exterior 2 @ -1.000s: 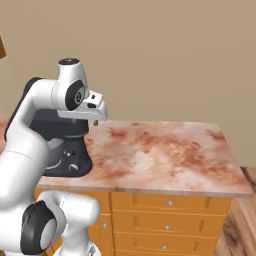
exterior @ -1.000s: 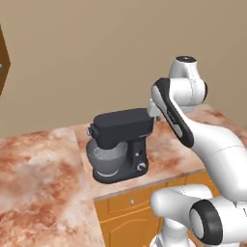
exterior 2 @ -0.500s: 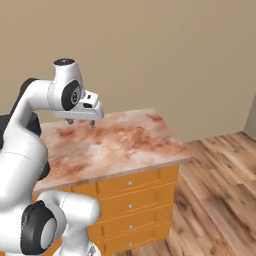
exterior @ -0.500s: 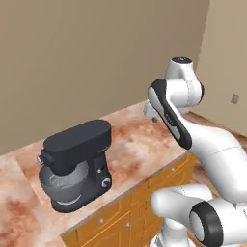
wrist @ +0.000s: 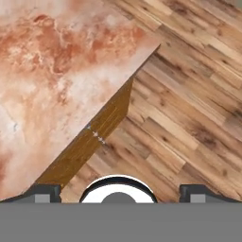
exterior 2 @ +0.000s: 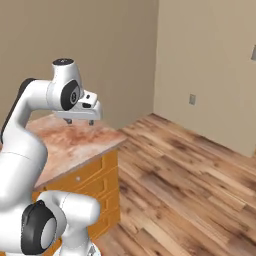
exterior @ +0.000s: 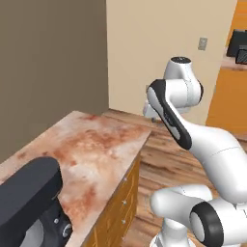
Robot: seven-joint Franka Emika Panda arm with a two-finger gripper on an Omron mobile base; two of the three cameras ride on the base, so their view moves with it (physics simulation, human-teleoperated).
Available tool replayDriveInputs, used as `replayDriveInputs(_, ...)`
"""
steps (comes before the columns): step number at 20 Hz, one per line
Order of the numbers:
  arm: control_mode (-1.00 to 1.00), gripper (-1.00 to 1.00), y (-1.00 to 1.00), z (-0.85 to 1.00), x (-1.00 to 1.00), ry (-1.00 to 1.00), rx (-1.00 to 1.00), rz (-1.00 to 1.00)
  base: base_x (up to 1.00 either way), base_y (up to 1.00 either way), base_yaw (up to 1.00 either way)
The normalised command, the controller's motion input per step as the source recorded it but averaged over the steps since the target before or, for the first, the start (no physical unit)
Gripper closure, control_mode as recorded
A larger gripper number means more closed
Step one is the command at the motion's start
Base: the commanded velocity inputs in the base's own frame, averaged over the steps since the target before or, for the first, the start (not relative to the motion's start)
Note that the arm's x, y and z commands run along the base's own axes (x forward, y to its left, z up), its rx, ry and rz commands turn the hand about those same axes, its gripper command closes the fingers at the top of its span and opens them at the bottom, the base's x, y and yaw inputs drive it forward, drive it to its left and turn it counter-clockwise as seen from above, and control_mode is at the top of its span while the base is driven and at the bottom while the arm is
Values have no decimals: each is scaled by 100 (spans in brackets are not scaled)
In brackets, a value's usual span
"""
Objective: Navigate to the microwave.
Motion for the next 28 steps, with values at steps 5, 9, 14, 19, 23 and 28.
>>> replayDriveInputs(5, 100, -100, 0, 0, 0, 0, 0, 0, 18, -27, -72)
replayDriveInputs(9, 100, -100, 0, 0, 0, 0, 0, 0, 24, -24, -71)
replayDriveInputs(14, 100, -100, 0, 0, 0, 0, 0, 0, 30, -17, -69)
replayDriveInputs(19, 100, -100, 0, 0, 0, 0, 0, 0, 32, -15, -66)
replayDriveInputs(23, 100, -100, 0, 0, 0, 0, 0, 0, 46, 0, -59)
replayDriveInputs(28, 100, -100, 0, 0, 0, 0, 0, 0, 49, -15, -60)
